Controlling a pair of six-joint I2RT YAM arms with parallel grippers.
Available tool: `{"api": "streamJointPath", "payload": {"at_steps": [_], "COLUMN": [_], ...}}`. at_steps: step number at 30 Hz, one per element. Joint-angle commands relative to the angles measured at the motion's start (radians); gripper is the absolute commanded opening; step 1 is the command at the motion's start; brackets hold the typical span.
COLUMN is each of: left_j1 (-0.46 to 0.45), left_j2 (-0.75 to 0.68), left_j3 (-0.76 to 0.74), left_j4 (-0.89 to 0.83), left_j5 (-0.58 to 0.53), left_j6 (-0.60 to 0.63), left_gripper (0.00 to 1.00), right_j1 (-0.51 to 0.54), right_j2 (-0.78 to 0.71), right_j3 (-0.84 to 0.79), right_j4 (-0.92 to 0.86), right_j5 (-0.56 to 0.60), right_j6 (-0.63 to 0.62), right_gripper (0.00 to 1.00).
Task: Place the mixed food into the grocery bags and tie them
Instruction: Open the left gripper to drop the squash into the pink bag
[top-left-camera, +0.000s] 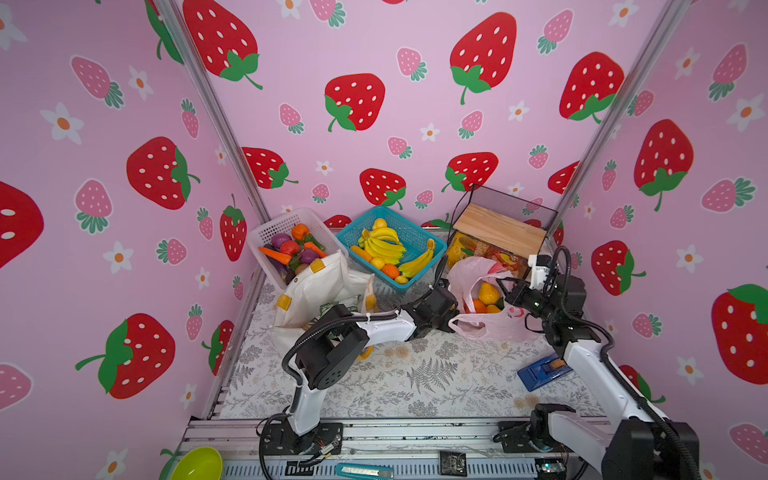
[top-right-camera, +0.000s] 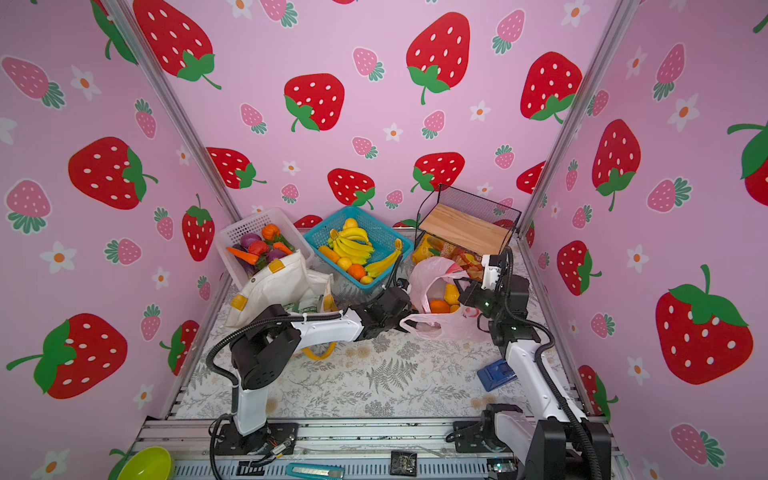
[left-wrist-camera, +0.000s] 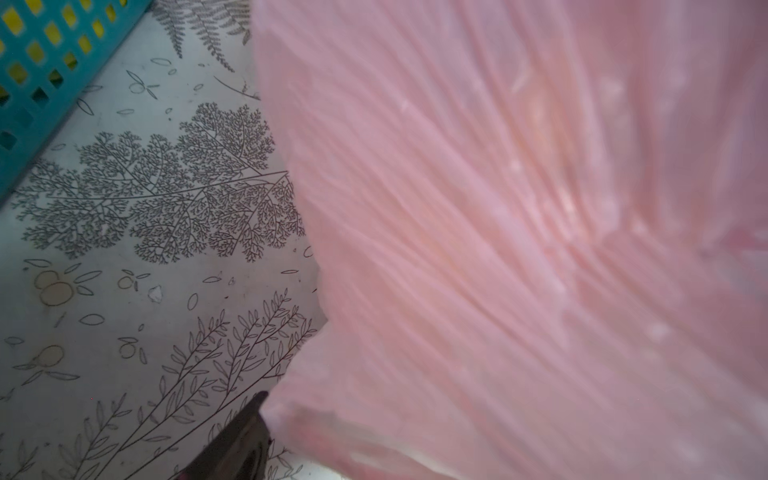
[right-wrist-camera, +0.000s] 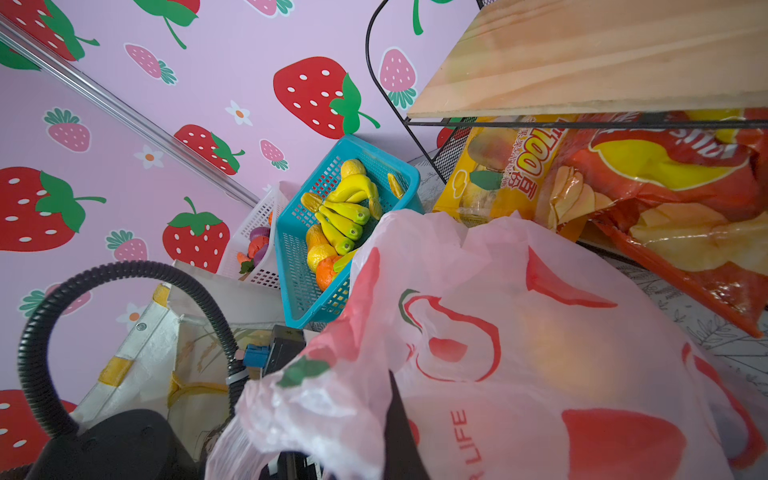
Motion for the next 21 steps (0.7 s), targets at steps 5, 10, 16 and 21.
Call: {"api": "streamJointPath", "payload": {"at_steps": [5,10,16,21], "left_j1": [0.007,0.01,0.013,0.013], "left_j2": [0.029,-0.013,-0.257,-0.461], "left_j3": [0.024,-0.002,-0.095,-0.122], "left_j4": [0.094,0.133,0.13,0.015], "left_j5": [0.031,0.054,0.27,0.552], "left_j6": [-0.043,-0.026,-0.031,-0.125], "left_gripper": [0.43,0.16,0.0,0.0], "right_j1": [-0.005,-0.005,-0.006,-0.006], "right_j2": [0.003,-0.009,-0.04,-0.034], "right_j3": [0.006,0.008,0.051,0.122], "right_j4": [0.016,0.01,-0.028,-0.091], "right_j5": [-0.002,0.009,0.061,0.133], "right_j6": [-0.003,-0.003,-0.011,-0.055], "right_gripper": [0.0,0.0,0.0,0.0]}}
